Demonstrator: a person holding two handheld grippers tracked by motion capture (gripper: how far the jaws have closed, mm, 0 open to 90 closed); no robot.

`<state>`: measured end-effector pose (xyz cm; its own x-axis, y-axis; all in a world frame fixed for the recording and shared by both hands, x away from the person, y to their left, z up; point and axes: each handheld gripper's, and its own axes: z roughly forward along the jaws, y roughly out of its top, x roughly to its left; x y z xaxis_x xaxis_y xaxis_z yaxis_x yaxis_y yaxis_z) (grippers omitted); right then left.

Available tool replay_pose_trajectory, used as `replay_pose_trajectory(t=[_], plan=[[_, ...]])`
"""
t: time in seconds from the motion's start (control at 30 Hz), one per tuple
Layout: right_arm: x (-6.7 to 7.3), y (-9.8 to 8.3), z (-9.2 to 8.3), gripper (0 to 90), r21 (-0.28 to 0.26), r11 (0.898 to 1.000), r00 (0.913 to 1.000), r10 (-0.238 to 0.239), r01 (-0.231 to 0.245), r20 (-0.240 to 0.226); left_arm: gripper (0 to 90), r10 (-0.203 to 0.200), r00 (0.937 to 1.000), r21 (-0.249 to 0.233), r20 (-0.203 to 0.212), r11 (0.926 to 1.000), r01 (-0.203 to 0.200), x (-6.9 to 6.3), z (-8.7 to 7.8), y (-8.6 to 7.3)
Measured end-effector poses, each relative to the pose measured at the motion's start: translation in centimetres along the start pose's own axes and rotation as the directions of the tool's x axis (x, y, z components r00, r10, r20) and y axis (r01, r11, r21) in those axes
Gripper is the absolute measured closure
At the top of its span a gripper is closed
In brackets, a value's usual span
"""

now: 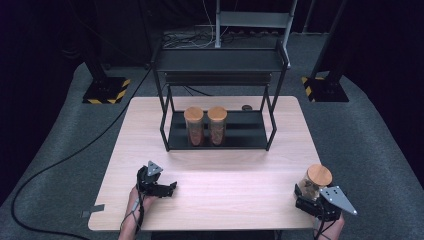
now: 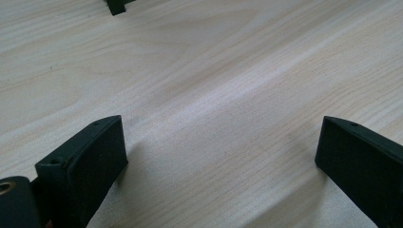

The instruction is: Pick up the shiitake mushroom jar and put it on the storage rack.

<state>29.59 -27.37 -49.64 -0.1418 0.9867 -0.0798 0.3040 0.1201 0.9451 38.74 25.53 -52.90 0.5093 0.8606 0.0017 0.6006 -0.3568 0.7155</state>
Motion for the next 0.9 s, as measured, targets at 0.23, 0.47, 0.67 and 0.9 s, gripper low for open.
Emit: replay_pose_trajectory(t=[0.23, 0.47, 0.67, 0.9], plan=[[0.0, -0.5, 0.8, 0.0, 0.004, 1.000, 0.9999, 0.013, -0.013, -0.003, 2.4, 0.000, 1.0000, 0.000, 0.000, 1.0000, 0.000, 0.0, 0.0, 0.0], [0.0, -0.6, 1.1, 0.0, -0.007, 1.000, 0.9999, 0.008, -0.008, -0.008, 2.4, 0.000, 1.0000, 0.000, 0.000, 1.0000, 0.000, 0.0, 0.0, 0.0], [0.2, -0.7, 1.3, 0.0, 0.003, 1.000, 0.9998, -0.009, 0.009, 0.016, 2.4, 0.000, 1.0000, 0.000, 0.000, 1.0000, 0.000, 0.0, 0.0, 0.0], [0.1, -0.9, 1.3, 12.1, -0.002, 1.000, 0.9996, 0.009, -0.009, 0.026, 2.4, 0.000, 1.0000, 0.000, 0.000, 1.0000, 0.000, 0.0, 0.0, 0.0]])
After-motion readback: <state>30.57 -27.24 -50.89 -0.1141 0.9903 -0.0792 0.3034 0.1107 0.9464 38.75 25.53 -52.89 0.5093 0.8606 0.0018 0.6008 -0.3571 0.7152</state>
